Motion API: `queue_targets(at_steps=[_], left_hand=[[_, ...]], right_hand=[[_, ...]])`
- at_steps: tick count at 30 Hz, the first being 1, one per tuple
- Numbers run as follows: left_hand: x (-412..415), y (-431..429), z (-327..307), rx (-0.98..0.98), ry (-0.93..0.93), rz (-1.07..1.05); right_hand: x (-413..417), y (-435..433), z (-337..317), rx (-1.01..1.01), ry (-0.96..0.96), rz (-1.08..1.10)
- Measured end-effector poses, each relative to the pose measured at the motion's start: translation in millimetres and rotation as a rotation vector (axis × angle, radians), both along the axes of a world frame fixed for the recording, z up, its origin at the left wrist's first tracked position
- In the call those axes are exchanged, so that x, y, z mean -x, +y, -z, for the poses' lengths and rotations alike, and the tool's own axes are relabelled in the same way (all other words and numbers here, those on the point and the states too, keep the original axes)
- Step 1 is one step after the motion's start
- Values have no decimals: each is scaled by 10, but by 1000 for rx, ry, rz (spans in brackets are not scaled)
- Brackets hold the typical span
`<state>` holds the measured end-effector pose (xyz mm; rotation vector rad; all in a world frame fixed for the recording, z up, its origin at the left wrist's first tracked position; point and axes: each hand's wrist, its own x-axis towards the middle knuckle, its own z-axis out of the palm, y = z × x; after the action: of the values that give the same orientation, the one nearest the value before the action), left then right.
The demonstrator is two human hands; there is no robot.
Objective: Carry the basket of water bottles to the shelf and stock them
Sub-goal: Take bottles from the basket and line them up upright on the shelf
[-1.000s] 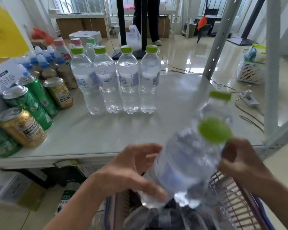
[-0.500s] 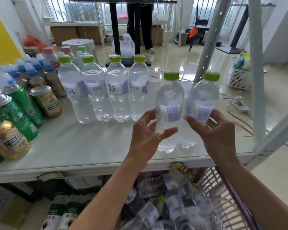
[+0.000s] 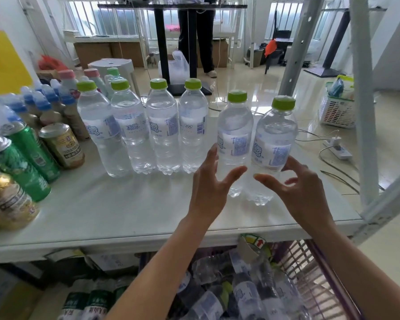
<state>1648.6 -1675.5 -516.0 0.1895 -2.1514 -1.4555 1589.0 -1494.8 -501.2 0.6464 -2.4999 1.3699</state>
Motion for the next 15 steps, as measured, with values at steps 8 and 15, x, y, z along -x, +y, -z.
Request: queue_targets(at_steps=[8, 15], left_hand=[[-50, -104, 104, 356, -352, 0], [54, -56, 140, 317, -324, -99]], right_hand=[[-43, 38, 215, -205, -71, -8], [48, -99, 316, -247, -94, 41]])
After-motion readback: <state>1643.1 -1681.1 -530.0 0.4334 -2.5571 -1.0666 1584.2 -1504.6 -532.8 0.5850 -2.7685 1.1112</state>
